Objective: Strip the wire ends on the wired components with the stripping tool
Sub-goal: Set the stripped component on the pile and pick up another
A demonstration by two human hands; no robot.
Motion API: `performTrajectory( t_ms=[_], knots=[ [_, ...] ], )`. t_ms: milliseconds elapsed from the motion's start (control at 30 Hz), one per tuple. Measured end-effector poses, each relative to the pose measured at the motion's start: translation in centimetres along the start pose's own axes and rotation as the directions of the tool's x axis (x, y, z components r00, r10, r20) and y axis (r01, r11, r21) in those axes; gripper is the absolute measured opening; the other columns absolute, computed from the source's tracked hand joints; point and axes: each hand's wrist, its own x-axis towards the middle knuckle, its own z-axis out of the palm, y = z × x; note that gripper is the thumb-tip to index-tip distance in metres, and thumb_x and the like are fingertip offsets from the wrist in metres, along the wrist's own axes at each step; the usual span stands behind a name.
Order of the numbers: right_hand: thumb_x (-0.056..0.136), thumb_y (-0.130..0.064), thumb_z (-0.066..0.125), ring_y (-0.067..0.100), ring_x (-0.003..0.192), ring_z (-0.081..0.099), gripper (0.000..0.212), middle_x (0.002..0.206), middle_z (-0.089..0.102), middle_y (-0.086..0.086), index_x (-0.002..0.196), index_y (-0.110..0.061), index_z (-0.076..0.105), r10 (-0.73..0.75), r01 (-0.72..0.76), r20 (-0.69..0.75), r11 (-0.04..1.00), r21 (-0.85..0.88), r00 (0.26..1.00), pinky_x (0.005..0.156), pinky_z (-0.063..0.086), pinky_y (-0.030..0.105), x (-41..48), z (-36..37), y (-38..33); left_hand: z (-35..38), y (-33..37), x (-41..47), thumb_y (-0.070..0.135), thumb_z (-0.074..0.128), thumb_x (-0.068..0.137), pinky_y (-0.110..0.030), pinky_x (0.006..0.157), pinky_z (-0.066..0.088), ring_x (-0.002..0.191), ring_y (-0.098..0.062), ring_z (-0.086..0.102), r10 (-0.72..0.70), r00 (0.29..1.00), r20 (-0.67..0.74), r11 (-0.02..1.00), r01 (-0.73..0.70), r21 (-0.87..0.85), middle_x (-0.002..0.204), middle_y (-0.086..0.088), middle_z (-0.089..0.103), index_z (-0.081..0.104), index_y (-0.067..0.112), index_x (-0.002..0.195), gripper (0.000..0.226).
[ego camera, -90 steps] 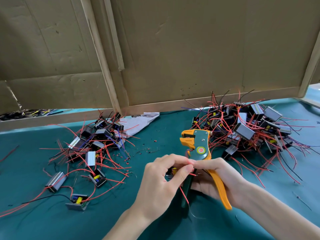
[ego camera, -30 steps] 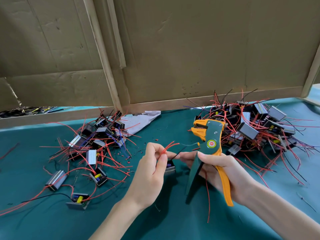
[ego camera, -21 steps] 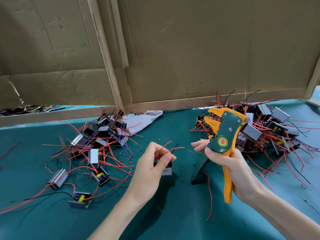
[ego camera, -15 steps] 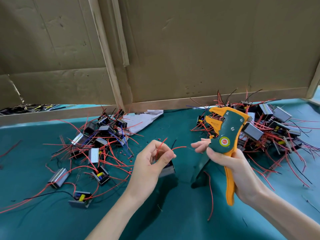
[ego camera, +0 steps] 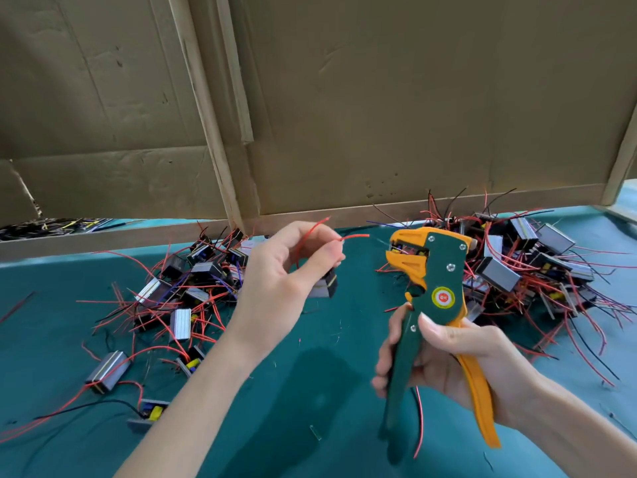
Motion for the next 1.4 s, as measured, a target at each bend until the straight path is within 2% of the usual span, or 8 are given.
performTrajectory(
  t_ms=[133, 267, 400, 533, 767, 833, 1167, 1400],
  knots=[
    [0.079, -0.026, 0.077, 0.047, 0.083, 0.065, 0.032, 0.087, 0.063, 0.033, 0.090, 0.000, 0.062, 0.030, -0.031, 0.021, 0.999, 0.044, 0.999, 0.079, 0.052, 0.054, 0.1, -0.1, -0.4, 0.1, 1.1, 1.8, 0.011, 0.061, 0.092, -0.010, 0.057, 0.043, 0.063, 0.000, 0.050, 0.020, 0.990, 0.137, 0.996, -0.032, 0.087, 0.067, 0.016, 0.057, 0.063, 0.021, 0.079, 0.017],
    [0.082, -0.020, 0.072, 0.045, 0.085, 0.065, 0.024, 0.089, 0.064, 0.030, 0.092, -0.001, 0.061, 0.015, -0.017, 0.049, 0.999, 0.040, 0.999, 0.080, 0.051, 0.052, 0.0, -0.2, -0.5, 0.2, 1.8, 2.9, 0.009, 0.063, 0.089, -0.009, 0.051, 0.042, 0.057, 0.000, 0.048, 0.000, 0.984, 0.177, 1.000, -0.004, 0.018, 0.063, 0.014, 0.055, 0.063, 0.016, 0.077, 0.015],
    [0.087, -0.014, 0.066, 0.043, 0.086, 0.065, 0.016, 0.090, 0.065, 0.029, 0.094, -0.001, 0.059, -0.001, -0.006, 0.089, 0.997, 0.075, 0.996, 0.081, 0.051, 0.051, 0.0, -0.1, -0.6, 0.0, 1.2, 2.4, 0.012, 0.070, 0.081, -0.011, 0.050, 0.042, 0.059, -0.007, 0.050, -0.025, 0.979, 0.204, 0.999, 0.034, -0.040, 0.062, 0.009, 0.054, 0.066, 0.023, 0.072, 0.015],
    [0.089, -0.013, 0.064, 0.041, 0.085, 0.065, 0.013, 0.090, 0.065, 0.027, 0.094, -0.002, 0.058, 0.013, -0.021, 0.111, 0.997, 0.072, 0.994, 0.082, 0.050, 0.051, 0.0, 0.0, -0.4, -0.4, 0.0, 1.2, 0.019, 0.066, 0.076, -0.015, 0.043, 0.041, 0.051, -0.005, 0.046, -0.137, 0.966, 0.220, 0.988, 0.149, -0.037, 0.061, 0.008, 0.054, 0.067, 0.028, 0.071, 0.011],
    [0.078, -0.018, 0.075, 0.041, 0.079, 0.065, 0.024, 0.084, 0.064, 0.029, 0.088, -0.001, 0.061, 0.076, -0.077, 0.038, 0.997, 0.013, 0.996, 0.077, 0.052, 0.050, 0.3, 0.1, 0.1, -0.4, -1.3, 0.9, 0.027, 0.075, 0.078, -0.013, 0.051, 0.047, 0.065, 0.000, 0.056, -0.233, 0.947, 0.220, 0.969, 0.245, -0.028, 0.068, 0.011, 0.060, 0.066, 0.033, 0.070, 0.013],
    [0.080, -0.017, 0.073, 0.041, 0.079, 0.065, 0.022, 0.084, 0.065, 0.028, 0.088, -0.001, 0.061, 0.093, -0.094, 0.043, 0.995, 0.015, 0.995, 0.077, 0.052, 0.049, 0.3, 0.1, 0.1, -0.2, -1.4, 0.7, 0.031, 0.069, 0.077, -0.016, 0.051, 0.049, 0.068, 0.002, 0.060, -0.234, 0.946, 0.225, 0.969, 0.245, -0.022, 0.068, 0.013, 0.062, 0.068, 0.034, 0.072, 0.005],
    [0.081, -0.016, 0.073, 0.040, 0.080, 0.066, 0.020, 0.085, 0.064, 0.028, 0.088, -0.001, 0.061, 0.096, -0.097, 0.064, 0.995, 0.004, 0.993, 0.078, 0.053, 0.048, 0.2, 0.3, 0.2, -0.2, -1.6, 0.6, 0.022, 0.062, 0.075, -0.011, 0.061, 0.048, 0.064, -0.002, 0.063, -0.142, 0.968, 0.208, 0.987, 0.154, -0.046, 0.067, 0.005, 0.070, 0.067, 0.024, 0.077, 0.005],
    [0.076, -0.014, 0.074, 0.040, 0.077, 0.065, 0.022, 0.083, 0.064, 0.029, 0.084, 0.000, 0.060, 0.110, -0.110, 0.020, 0.993, -0.037, 0.994, 0.075, 0.054, 0.047, 0.0, 0.8, -0.1, -0.5, -1.3, 0.7, 0.023, 0.063, 0.075, -0.014, 0.062, 0.050, 0.067, -0.002, 0.065, -0.113, 0.969, 0.219, 0.992, 0.124, -0.037, 0.069, 0.006, 0.071, 0.072, 0.036, 0.077, 0.016]
  ],
)
